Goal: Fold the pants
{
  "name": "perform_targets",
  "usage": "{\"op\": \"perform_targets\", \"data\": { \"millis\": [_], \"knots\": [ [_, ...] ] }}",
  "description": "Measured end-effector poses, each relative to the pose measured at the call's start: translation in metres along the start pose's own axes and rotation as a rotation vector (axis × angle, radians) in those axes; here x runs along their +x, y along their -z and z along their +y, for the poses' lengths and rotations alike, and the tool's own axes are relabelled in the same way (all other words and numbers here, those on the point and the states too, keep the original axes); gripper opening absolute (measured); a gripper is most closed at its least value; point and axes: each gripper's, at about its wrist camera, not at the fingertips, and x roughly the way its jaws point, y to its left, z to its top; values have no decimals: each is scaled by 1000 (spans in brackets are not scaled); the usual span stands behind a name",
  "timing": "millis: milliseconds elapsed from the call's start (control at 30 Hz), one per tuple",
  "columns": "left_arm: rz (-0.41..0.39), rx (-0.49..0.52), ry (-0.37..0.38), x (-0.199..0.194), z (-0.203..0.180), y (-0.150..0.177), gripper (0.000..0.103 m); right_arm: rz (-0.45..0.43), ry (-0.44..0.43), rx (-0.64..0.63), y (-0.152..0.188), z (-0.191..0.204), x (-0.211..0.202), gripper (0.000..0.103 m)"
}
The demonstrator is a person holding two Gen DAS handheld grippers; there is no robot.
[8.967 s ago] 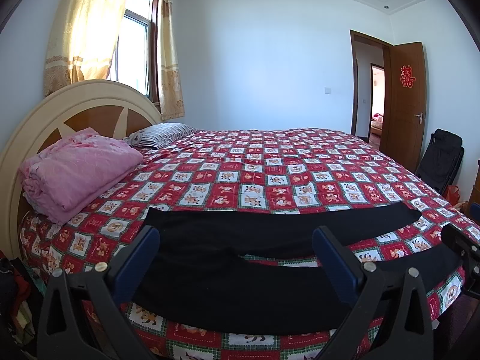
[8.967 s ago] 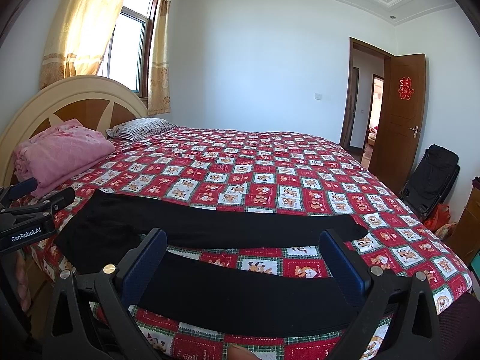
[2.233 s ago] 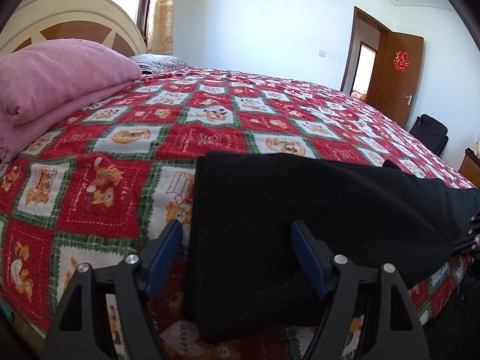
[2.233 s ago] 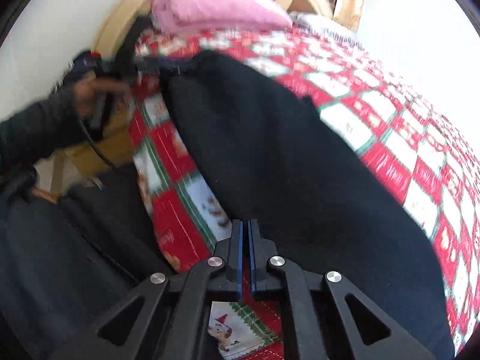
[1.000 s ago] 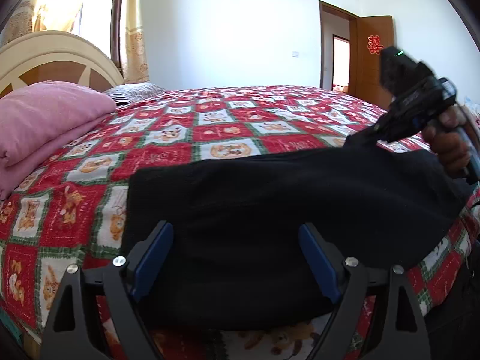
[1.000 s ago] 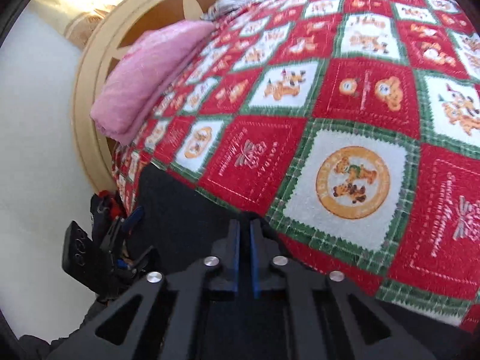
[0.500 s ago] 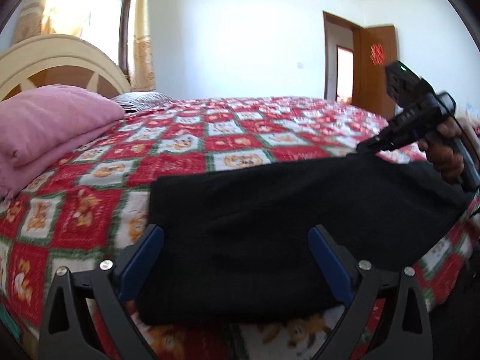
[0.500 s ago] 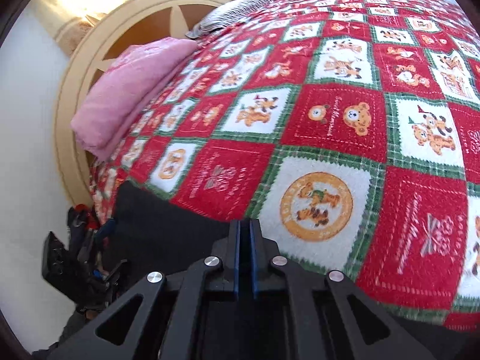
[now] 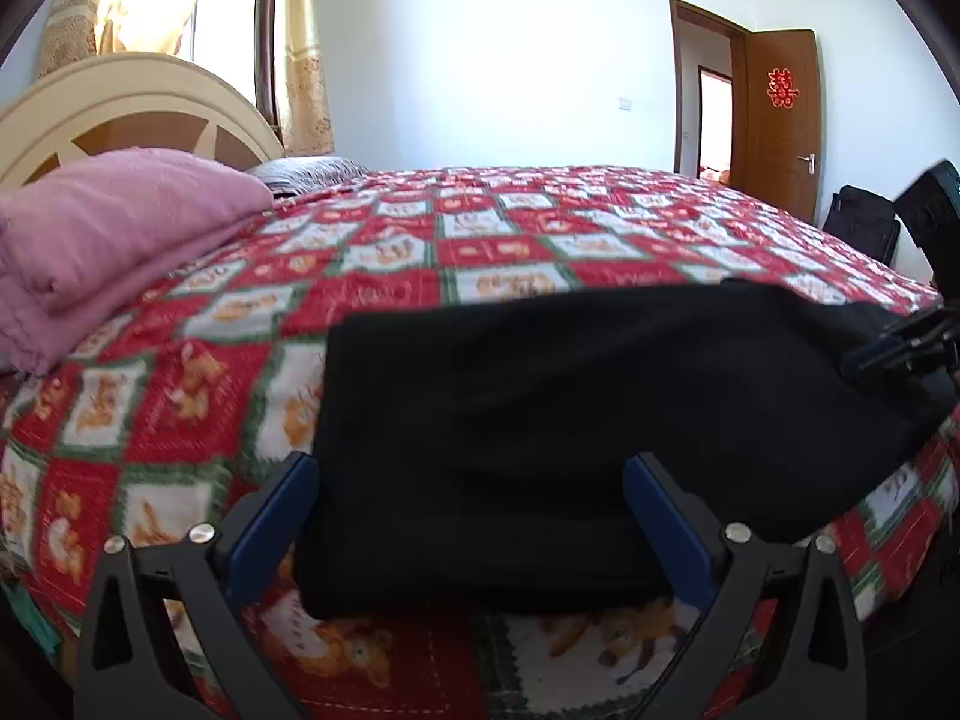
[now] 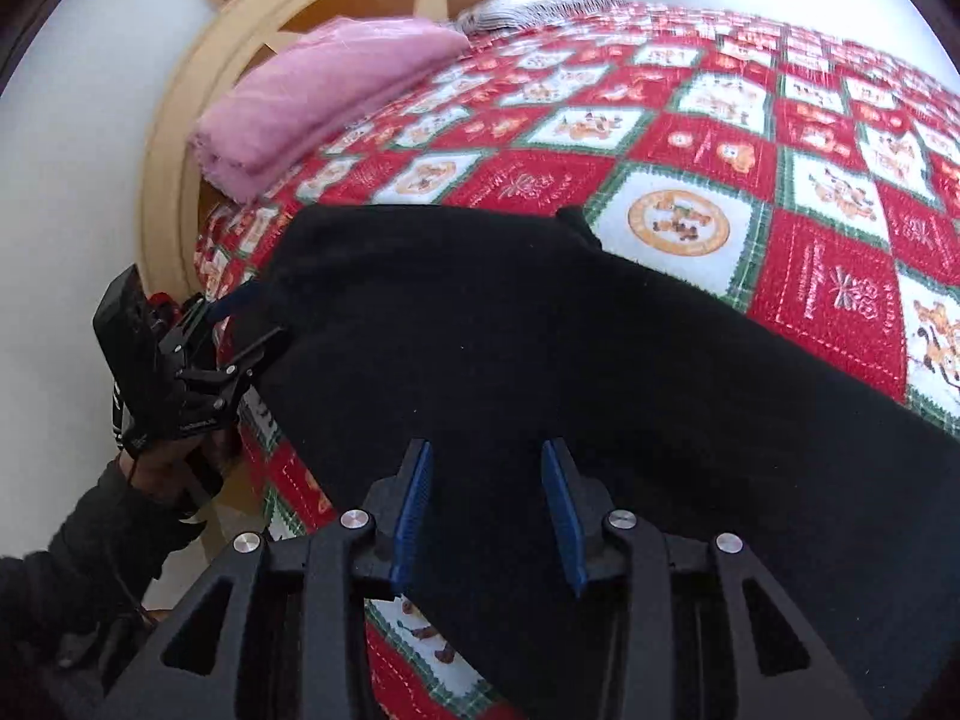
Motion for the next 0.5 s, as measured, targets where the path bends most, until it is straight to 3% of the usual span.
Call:
{"op": "perform_targets", "data": {
  "millis": [100, 233, 400, 500],
  "knots": [
    [-50, 23, 29, -15, -12, -17, 103, -30, 9, 4, 3, -4, -20, 40],
    [-76, 79, 151, -28, -45, -37, 103, -106, 56, 49, 16, -22, -67, 40],
    [-52, 177, 293, -23, -95, -44, 103, -225, 225, 179, 55, -73, -160, 40],
    [-17, 245, 353, -12, -126, -40, 103, -298, 341, 333, 93, -115, -226, 40]
  ]
}}
